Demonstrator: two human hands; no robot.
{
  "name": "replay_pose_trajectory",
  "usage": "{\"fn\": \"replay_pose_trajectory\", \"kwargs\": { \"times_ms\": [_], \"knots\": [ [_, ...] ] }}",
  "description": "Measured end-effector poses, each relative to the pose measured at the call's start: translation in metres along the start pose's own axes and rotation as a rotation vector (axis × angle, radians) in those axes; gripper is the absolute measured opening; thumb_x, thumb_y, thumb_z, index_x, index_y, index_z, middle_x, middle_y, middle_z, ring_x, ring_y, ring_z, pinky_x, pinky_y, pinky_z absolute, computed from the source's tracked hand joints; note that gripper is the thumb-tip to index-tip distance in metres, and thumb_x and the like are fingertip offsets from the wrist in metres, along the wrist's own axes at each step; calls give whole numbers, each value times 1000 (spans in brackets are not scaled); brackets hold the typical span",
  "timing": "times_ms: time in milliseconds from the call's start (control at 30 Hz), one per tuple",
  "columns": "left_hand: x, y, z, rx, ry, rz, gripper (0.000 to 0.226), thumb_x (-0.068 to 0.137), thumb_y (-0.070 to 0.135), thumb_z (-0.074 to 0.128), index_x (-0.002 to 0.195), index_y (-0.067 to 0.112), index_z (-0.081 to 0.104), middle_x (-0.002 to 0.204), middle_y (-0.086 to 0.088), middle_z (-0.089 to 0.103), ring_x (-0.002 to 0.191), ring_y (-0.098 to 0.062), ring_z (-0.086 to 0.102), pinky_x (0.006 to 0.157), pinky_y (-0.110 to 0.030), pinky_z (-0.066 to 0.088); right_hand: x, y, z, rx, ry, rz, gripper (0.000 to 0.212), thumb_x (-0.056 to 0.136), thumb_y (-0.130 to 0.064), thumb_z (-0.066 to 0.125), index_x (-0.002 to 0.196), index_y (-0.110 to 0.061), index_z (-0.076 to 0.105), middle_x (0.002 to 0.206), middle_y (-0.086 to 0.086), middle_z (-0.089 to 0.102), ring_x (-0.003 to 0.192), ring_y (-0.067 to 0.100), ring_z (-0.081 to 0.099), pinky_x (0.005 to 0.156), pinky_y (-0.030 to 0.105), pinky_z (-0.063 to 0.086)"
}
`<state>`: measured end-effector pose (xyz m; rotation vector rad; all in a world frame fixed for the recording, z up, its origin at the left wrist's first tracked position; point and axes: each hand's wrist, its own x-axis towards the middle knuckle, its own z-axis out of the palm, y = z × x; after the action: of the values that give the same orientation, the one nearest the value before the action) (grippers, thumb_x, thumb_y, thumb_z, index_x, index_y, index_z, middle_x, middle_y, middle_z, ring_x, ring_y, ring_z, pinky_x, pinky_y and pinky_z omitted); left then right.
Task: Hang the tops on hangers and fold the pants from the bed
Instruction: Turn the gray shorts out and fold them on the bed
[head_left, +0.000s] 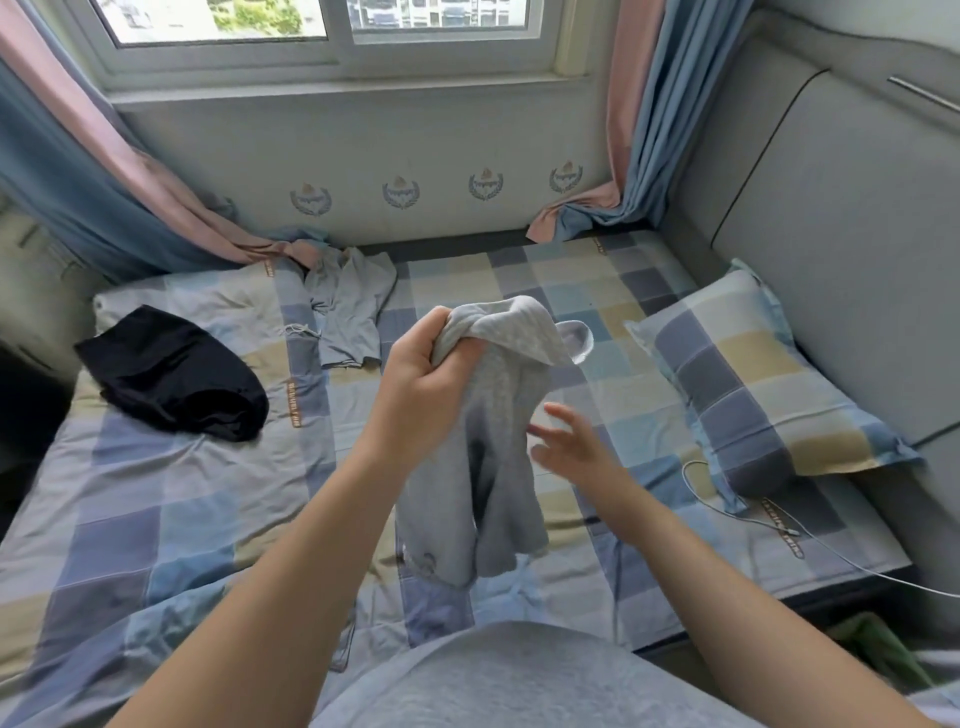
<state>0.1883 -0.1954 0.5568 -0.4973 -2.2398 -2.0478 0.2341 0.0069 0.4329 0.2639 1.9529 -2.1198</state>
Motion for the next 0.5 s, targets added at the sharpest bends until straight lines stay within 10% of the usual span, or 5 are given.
{"fn": "replay_pose_trajectory", "kwargs": {
  "times_ms": [167, 233, 400, 500],
  "knots": [
    [-1, 2, 9, -46, -32, -22, 23, 101, 12, 58, 78, 14, 57, 67, 11, 47, 64, -5, 39, 55, -17, 35, 0, 31, 23, -531, 8, 83, 9, 91, -15, 66, 85, -10, 64, 84, 6, 67, 76, 26, 59, 73, 41, 48],
    [1, 0, 5, -50, 13, -33, 20, 100, 13, 59, 82, 5, 58, 70, 3, 46, 66, -8, 39, 57, -17, 35, -5, 44, 13, -658, 72, 107, 30, 92, -16, 56, 65, -15, 45, 62, -1, 45, 62, 18, 37, 59, 33, 33],
    [6, -17, -8, 63, 143, -191, 11, 99, 19, 60, 101, 8, 64, 83, 3, 58, 73, -5, 51, 64, -19, 42, -13, 37, -13, -584, 206, 110, 28, 98, -9, 50, 73, 2, 46, 66, 7, 45, 66, 16, 39, 60, 34, 29],
    [3, -33, -9, 132, 131, -407, 43, 97, 26, 64, 137, 24, 50, 121, 5, 55, 107, -10, 55, 78, -22, 47, -13, 10, -15, -432, 241, 21, 25, 100, -4, 52, 76, 5, 53, 68, 7, 44, 67, 13, 40, 61, 30, 31]
  ]
}}
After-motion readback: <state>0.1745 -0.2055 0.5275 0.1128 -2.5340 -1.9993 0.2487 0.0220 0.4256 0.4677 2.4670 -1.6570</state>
